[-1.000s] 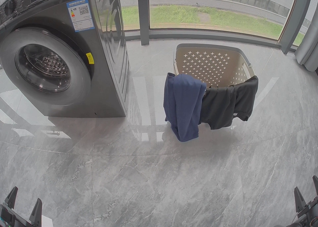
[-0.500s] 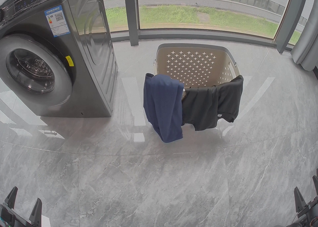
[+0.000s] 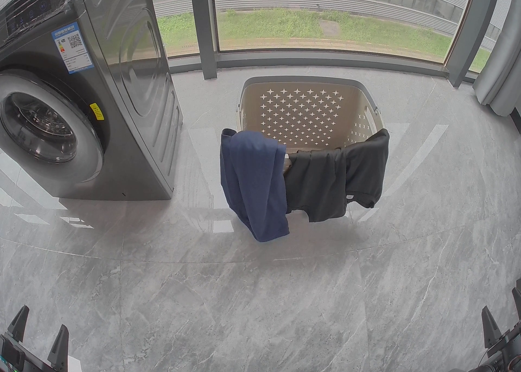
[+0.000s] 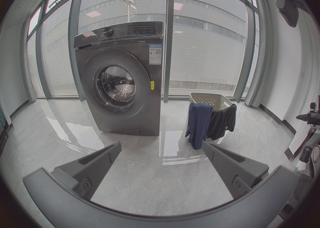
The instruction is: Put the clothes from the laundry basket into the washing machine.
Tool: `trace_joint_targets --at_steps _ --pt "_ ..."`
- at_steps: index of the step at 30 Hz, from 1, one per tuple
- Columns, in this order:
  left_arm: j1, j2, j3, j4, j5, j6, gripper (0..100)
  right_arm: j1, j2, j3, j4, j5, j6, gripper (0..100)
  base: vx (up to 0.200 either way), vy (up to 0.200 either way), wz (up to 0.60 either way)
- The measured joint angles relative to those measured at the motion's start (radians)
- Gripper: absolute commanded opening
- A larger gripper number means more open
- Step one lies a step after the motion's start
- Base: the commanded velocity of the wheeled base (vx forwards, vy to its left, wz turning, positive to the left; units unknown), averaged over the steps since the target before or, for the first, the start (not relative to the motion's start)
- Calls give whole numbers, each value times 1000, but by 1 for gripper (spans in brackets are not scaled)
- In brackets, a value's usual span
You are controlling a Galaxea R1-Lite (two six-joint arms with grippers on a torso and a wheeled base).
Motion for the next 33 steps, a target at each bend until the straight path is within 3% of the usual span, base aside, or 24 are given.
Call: trace_joint_targets --at_steps 6,18,30,33 --pt "0 0 0 0 0 0 100 0 0 0 0 0 0 100 0 0 0" --pt "0 0 0 0 0 -1 100 0 0 0 1 0 0 100 0 -200 0" --pt "0 0 0 0 0 -2 100 0 0 0 0 0 2 100 0 0 0" --pt "0 0 0 0 0 -1 100 0 0 0 0 -1 1 100 200 0 0"
